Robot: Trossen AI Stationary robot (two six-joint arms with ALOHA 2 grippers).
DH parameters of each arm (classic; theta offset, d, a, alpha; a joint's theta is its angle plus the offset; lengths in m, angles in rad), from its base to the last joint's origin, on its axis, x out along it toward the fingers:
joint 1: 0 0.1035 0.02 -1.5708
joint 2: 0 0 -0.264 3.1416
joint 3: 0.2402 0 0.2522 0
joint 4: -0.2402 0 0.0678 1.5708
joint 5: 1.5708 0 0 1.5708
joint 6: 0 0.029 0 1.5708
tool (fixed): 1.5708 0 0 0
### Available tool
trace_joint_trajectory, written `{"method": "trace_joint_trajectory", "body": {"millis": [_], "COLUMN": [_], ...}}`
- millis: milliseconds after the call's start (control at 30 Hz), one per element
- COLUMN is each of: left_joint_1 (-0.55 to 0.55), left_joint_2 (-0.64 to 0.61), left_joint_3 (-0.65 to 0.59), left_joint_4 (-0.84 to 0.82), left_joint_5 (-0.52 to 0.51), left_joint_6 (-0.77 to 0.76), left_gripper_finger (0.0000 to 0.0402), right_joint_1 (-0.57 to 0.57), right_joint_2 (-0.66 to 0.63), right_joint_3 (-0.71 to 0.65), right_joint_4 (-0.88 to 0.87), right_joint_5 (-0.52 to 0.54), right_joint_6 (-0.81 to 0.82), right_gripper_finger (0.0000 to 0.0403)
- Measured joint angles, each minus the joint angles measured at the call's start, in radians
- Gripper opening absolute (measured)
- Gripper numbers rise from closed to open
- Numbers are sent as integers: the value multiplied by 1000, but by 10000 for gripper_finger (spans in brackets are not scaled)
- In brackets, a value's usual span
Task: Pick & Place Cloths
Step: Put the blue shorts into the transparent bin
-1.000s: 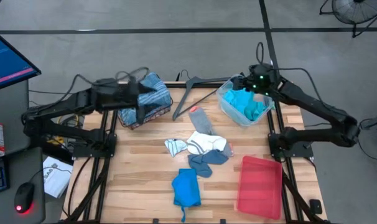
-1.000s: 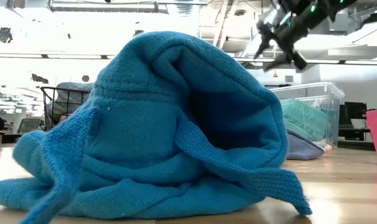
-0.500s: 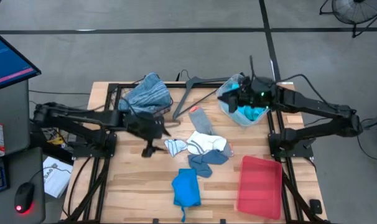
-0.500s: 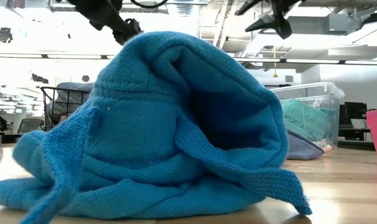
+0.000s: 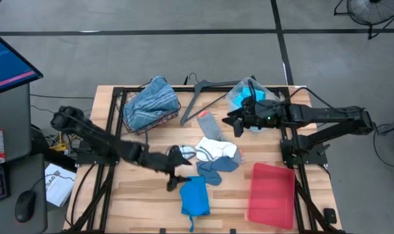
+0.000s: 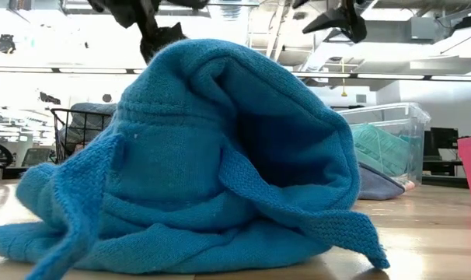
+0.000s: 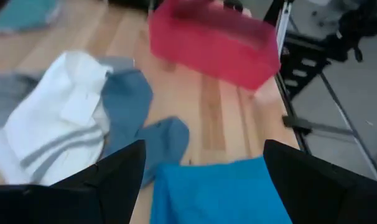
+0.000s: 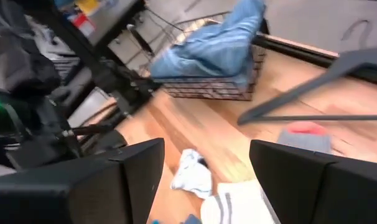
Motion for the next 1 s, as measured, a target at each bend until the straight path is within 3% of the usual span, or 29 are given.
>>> {"method": "trace_joint_trajectory", "body": {"millis": [167,300,467,533,800,1000], "left_joint_1": [-115,-184,-217,-210,-149,-121], "left_joint_2": [113,210,347,391,520,595], "left_joint_3": [0,0,1,4,6,14], "left_joint_4": [115,225,416,437,465,410], "left_joint_5": [-182,-198,-192,-167,100,123], "left_joint_6": [78,144,351,389,363,338], "left_gripper_finger": [310,310,310,310,310,307], "right_joint_1": [59,97,132,147,202,222], "right_joint_2": [7,15,13,13,13,13], "right_joint_3": [2,1,1,2,2,2], "right_joint_4": [3,-1,3,4,0,-3], "right_joint_5": [0,-1,0,0,-1,-1], "right_joint_6": [0,-10,-16,-16,-16,22], "right_gripper_finger": [233,233,233,233,233,233]}}
